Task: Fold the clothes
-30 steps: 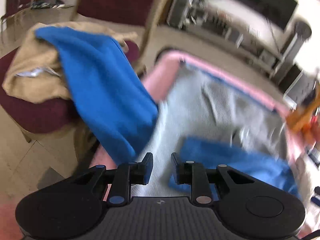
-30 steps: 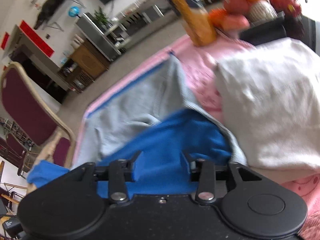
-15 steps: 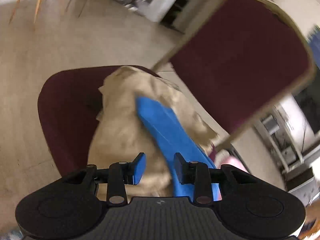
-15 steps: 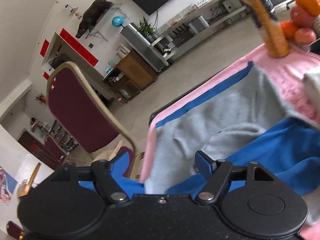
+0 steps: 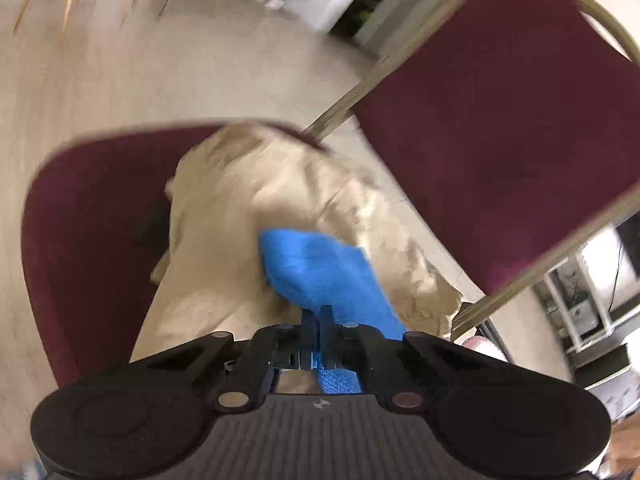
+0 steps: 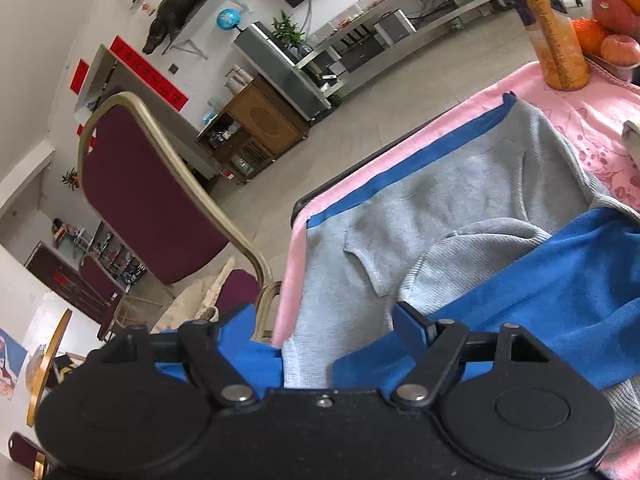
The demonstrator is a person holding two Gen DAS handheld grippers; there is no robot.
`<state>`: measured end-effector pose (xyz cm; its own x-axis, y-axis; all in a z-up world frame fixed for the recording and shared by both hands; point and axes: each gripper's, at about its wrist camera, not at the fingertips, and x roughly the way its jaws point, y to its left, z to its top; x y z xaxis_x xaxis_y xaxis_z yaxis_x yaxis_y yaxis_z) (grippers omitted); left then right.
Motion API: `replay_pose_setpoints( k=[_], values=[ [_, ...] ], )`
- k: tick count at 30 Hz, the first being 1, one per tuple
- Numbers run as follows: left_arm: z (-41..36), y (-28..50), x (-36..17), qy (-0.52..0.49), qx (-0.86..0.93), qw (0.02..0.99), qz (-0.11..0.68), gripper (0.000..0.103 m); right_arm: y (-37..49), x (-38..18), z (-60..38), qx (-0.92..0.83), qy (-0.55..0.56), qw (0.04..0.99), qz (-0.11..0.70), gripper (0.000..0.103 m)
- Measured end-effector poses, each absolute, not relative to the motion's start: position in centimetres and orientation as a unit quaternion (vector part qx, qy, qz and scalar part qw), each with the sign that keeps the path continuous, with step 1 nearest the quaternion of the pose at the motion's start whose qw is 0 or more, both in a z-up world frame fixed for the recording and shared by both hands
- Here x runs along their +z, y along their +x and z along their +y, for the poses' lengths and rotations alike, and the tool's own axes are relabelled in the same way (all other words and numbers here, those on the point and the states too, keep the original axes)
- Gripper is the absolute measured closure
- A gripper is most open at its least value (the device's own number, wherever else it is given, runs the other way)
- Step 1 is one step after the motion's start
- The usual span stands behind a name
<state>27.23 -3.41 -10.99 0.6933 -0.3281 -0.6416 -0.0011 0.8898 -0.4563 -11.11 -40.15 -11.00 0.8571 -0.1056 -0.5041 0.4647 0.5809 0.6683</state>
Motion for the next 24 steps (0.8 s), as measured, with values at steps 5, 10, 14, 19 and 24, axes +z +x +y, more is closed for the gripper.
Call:
replay_pose_setpoints(
  k=[5, 10, 14, 19, 24],
  values=[
    [-6.7, 20.9, -5.2, -0.107, -0.145, 0.939, 0.293, 0.103, -13.4, -11.1, -42.1, -0.188, 0.428, 0.856, 0.222, 0.029],
    [-10.9, 12.9, -0.4, -0.034, -0.21, 0.954, 0.213, 0.103, -18.5, -11.1, -46.0, -0.222, 0.435, 0.845, 0.218, 0.028],
    [-16.0, 5.8, 1.5, 0.022, -0.261, 0.951, 0.165, 0.103, -22.7, -12.4, -49.8, -0.245, 0.442, 0.835, 0.218, 0.026],
    [-24.2, -1.9, -0.3, 0.096, -0.306, 0.938, 0.131, 0.103, -26.0, -15.8, -53.0, -0.289, 0.44, 0.823, 0.215, 0.026],
    [-32.9, -8.7, -6.6, 0.183, -0.36, 0.904, 0.141, 0.103, -27.7, -16.4, -54.6, -0.274, 0.486, 0.809, 0.184, 0.026]
  ],
)
